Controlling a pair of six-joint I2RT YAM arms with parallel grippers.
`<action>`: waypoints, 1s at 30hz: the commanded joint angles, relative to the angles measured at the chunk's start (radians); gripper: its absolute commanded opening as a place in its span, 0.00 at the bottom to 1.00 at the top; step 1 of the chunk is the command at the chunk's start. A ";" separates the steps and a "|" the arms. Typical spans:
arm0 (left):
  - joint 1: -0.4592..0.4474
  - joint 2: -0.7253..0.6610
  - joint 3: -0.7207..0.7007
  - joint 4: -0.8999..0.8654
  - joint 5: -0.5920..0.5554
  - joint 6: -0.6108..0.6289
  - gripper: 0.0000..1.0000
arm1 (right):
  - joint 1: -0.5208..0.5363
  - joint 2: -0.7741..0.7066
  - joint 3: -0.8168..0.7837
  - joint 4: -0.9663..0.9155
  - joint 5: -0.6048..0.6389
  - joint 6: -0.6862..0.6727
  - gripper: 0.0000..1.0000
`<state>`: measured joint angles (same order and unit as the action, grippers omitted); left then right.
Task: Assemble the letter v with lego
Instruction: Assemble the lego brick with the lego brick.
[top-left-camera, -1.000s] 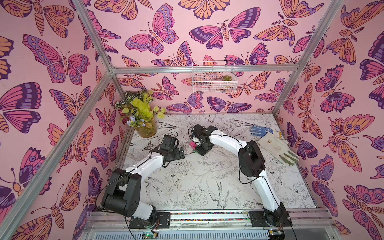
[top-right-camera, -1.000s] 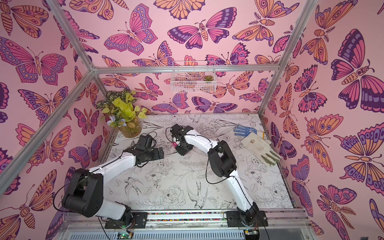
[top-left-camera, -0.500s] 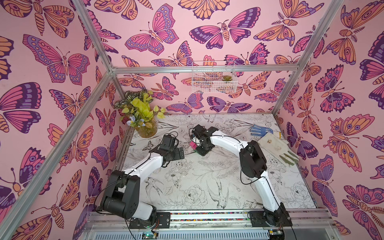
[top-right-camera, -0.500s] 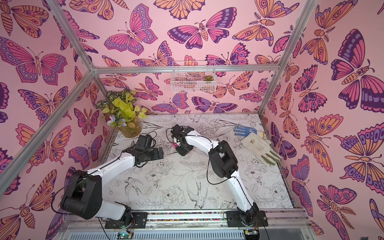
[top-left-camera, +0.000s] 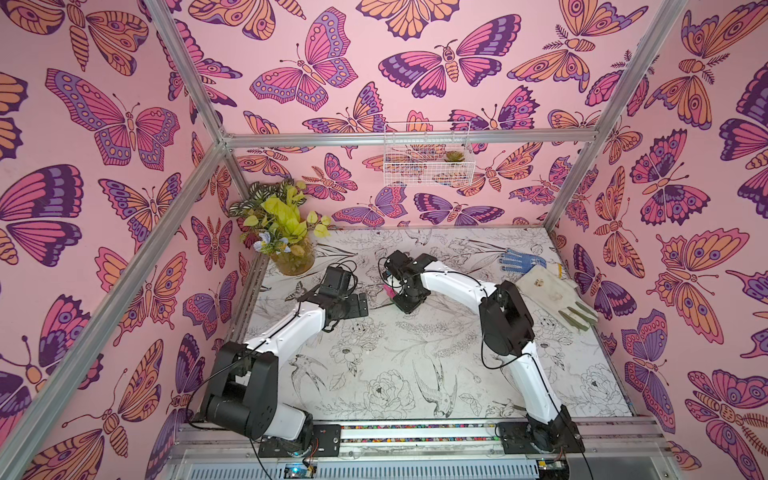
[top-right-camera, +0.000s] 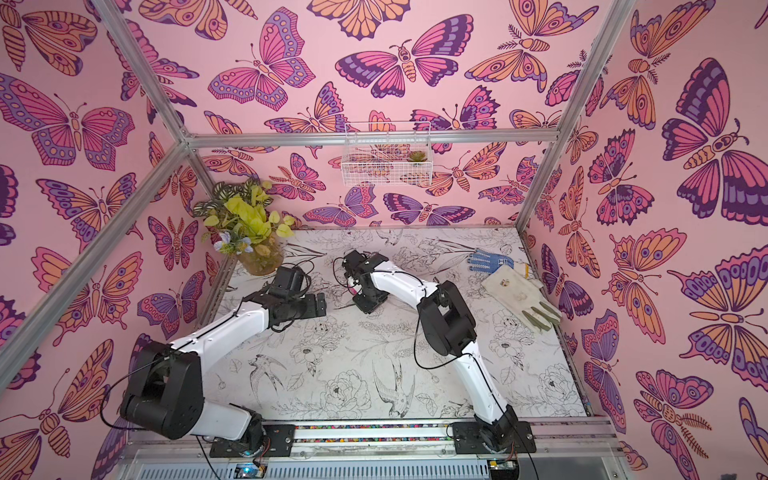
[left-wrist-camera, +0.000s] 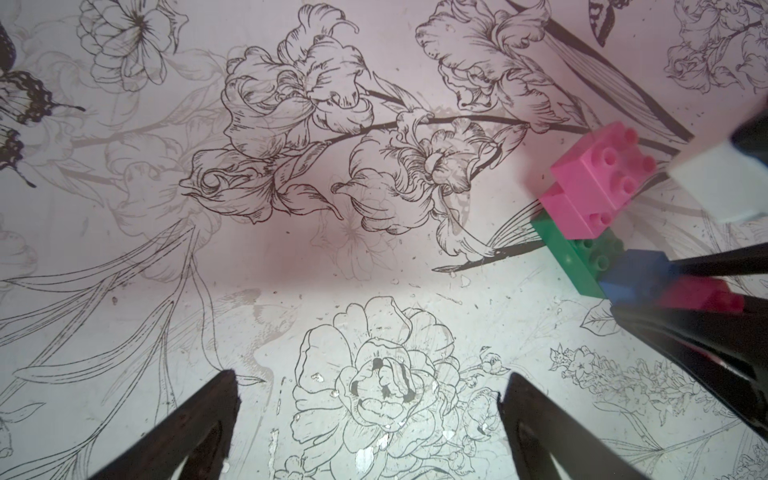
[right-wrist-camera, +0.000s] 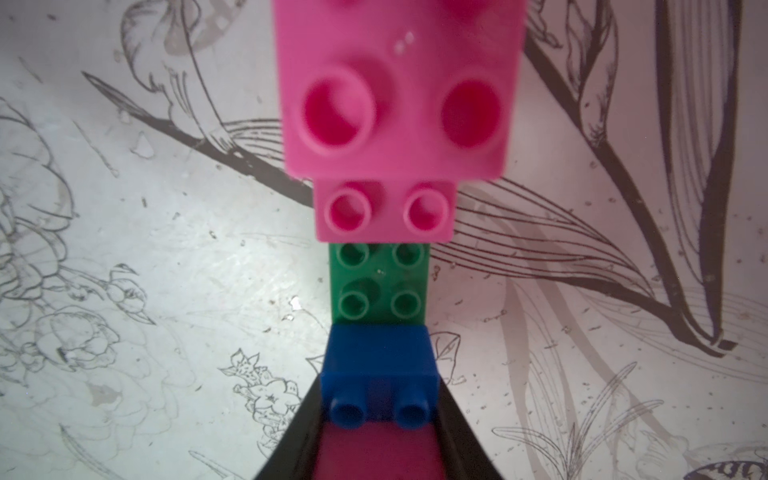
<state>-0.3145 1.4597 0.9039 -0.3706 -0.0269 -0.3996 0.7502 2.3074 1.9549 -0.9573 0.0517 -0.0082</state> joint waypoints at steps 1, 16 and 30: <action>0.006 -0.024 0.016 -0.036 -0.021 0.021 1.00 | -0.002 0.007 -0.012 -0.089 0.006 -0.006 0.00; 0.006 -0.039 0.018 -0.044 -0.022 0.028 1.00 | 0.003 0.071 0.067 -0.156 -0.027 0.065 0.00; 0.006 -0.032 0.021 -0.044 -0.025 0.031 1.00 | 0.008 0.121 0.123 -0.185 -0.043 0.097 0.00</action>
<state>-0.3145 1.4395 0.9066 -0.3939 -0.0349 -0.3817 0.7502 2.3756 2.0853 -1.1225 0.0345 0.0650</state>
